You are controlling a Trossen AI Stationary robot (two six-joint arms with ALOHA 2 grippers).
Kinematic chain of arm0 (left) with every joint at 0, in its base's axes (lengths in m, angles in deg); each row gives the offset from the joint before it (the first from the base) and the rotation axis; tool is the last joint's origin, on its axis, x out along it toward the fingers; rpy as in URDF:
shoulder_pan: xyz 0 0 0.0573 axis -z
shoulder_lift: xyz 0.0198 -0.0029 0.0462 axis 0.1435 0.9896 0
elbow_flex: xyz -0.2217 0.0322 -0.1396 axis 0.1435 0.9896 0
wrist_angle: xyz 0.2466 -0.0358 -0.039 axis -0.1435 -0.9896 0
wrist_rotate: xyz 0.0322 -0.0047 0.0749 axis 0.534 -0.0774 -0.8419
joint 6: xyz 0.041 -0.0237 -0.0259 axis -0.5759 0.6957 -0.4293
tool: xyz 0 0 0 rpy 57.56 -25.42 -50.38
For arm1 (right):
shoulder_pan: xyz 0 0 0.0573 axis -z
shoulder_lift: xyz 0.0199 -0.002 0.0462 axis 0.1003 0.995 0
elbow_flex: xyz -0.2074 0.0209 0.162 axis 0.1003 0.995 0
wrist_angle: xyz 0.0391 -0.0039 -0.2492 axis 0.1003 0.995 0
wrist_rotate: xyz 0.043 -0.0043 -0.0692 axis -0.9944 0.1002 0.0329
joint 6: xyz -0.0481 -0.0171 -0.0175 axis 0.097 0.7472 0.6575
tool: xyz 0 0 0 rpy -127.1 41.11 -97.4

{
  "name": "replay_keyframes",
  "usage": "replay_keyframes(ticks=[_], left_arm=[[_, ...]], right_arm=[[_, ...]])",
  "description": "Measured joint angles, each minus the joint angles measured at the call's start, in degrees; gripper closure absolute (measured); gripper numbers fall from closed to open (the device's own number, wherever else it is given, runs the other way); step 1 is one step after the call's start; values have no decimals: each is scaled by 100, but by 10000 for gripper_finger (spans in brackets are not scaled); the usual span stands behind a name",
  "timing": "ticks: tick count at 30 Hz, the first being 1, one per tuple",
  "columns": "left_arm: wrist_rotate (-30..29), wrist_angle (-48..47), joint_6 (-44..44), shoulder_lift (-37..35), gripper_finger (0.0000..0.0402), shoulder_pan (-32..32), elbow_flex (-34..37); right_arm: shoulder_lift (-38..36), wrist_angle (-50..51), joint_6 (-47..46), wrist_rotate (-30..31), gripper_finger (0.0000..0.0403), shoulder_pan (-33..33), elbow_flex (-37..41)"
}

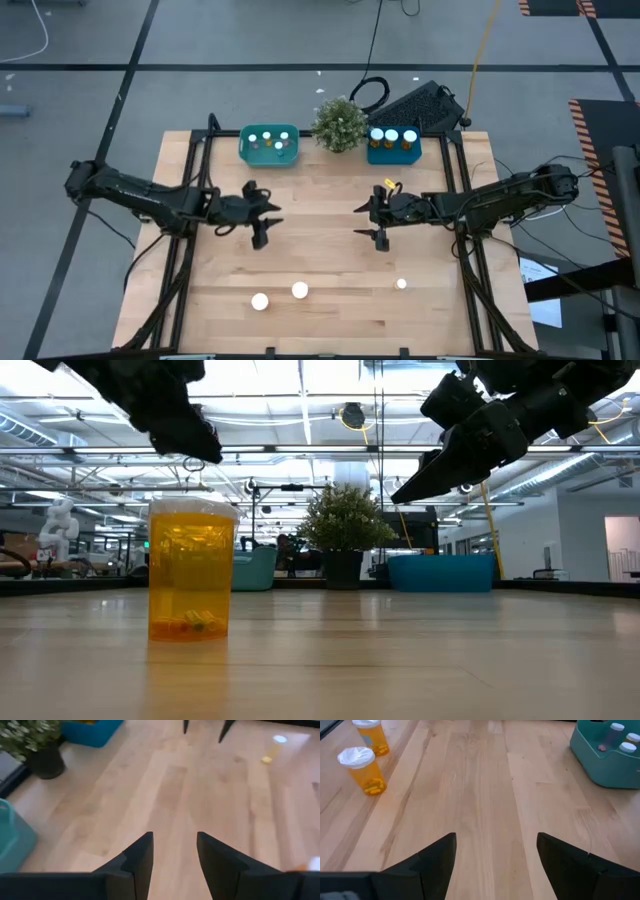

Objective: Pick and place medicine bottles into bin by pill shape (circle, oval)
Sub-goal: Put the big orange pill bottle into the blue bin

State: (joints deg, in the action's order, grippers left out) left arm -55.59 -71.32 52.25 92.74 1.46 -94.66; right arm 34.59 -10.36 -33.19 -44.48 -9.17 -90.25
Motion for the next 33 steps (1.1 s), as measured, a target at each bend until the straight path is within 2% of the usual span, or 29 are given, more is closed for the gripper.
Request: replay_keyframes(ticks=[8,13,22,33], left_arm=[[-404,29,599,244,213,1060,1],[-459,386,648,790,184,1573,6],[-484,1354,663,1571,142,2062,0],[-471,1587,754,1697,140,2527,0]], right_arm=[[0,-33,77,-163,133,-283,0],[0,-136,140,-151,133,-383,0],[0,-323,203,-144,133,-399,-2],[0,-543,278,-144,133,-377,-2]])
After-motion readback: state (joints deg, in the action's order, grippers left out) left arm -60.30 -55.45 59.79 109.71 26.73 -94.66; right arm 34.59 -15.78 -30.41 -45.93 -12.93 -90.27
